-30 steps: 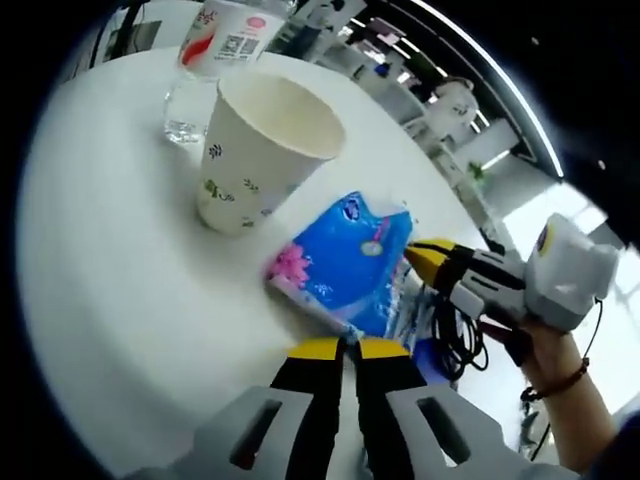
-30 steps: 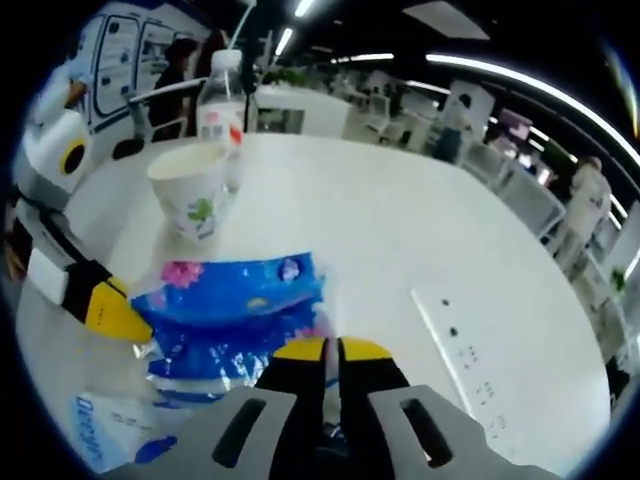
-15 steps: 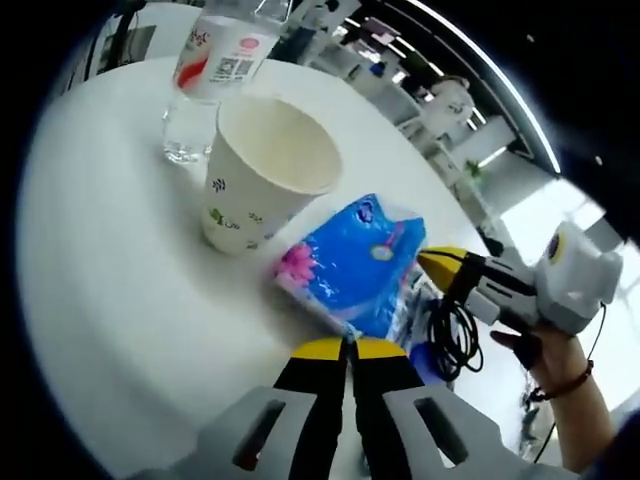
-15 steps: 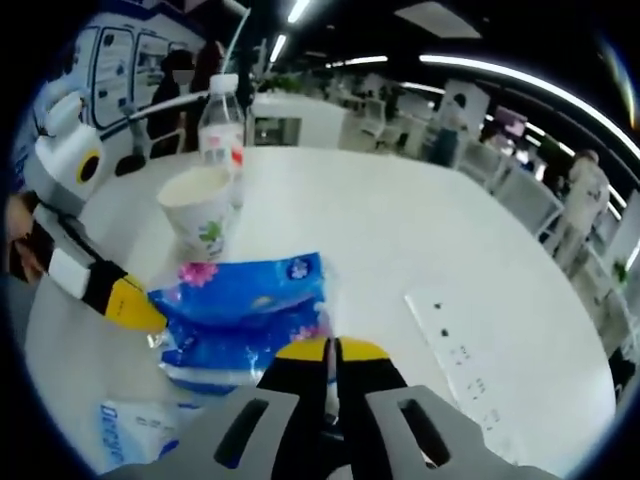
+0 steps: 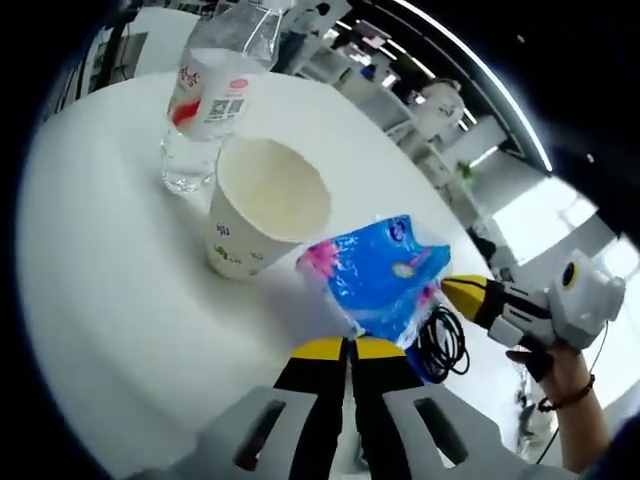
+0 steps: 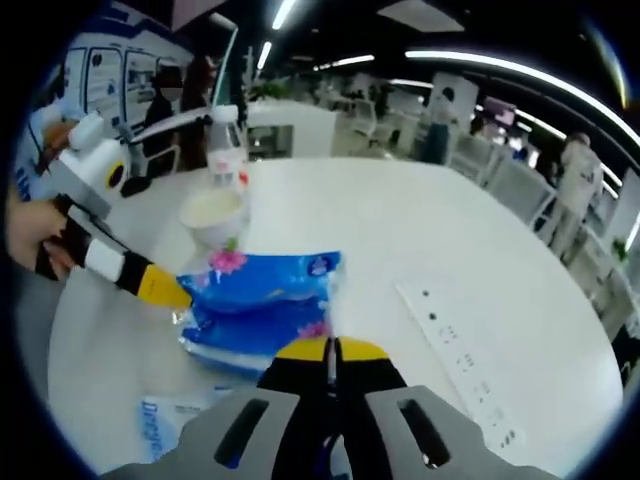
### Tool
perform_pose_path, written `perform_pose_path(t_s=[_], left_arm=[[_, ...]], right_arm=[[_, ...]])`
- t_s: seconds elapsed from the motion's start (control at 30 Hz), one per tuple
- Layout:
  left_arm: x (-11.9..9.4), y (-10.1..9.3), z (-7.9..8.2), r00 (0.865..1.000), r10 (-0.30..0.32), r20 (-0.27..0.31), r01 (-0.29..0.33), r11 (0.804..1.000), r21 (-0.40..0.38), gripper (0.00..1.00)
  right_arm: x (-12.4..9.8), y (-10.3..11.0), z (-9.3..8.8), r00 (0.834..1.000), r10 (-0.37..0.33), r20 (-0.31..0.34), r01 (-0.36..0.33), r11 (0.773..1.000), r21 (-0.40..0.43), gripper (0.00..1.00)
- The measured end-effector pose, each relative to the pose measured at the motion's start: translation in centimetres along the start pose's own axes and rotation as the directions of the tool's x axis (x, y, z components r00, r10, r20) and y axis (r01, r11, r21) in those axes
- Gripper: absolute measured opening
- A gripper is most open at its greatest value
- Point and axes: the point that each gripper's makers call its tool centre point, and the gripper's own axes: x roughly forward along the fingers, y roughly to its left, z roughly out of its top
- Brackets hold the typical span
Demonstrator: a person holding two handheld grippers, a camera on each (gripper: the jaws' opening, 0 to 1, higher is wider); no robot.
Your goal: Arrange the tabletop items into an orderly group along one side of the table until the central work area is clear of visible clutter.
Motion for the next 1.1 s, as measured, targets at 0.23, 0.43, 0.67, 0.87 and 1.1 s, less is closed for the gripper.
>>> perform_pose_path(t_s=[0.23,0.43,0.67,0.87,1.1], left_arm=[[-1.1,-0.4,0.5,1.0,-0.017,0.012,0.016,0.999,0.029,0.01],[-1.7,-0.5,0.9,0.999,-0.024,0.022,0.023,0.998,0.053,0.01],[-2.4,-0.9,0.9,0.999,-0.046,0.005,0.045,0.995,0.092,0.01],[-3.3,-1.6,0.3,0.997,-0.075,-0.018,0.077,0.987,0.138,0.01],[-4.0,-2.7,-0.9,0.992,-0.116,-0.054,0.124,0.969,0.211,0.01]], right_arm=[[-2.0,1.4,-0.9,0.998,0.017,-0.055,-0.016,1.0,0.004,0.0],[-3.6,2.6,-1.2,0.998,0.019,-0.064,-0.017,0.999,0.033,0.0],[-5.4,4.3,-1.7,0.998,0.014,-0.055,-0.008,0.995,0.097,0.0],[-7.0,5.5,-2.6,0.999,0.0,-0.042,0.006,0.989,0.149,0.0],[-8.9,6.5,-3.8,0.999,-0.02,-0.038,0.027,0.981,0.191,0.0]])
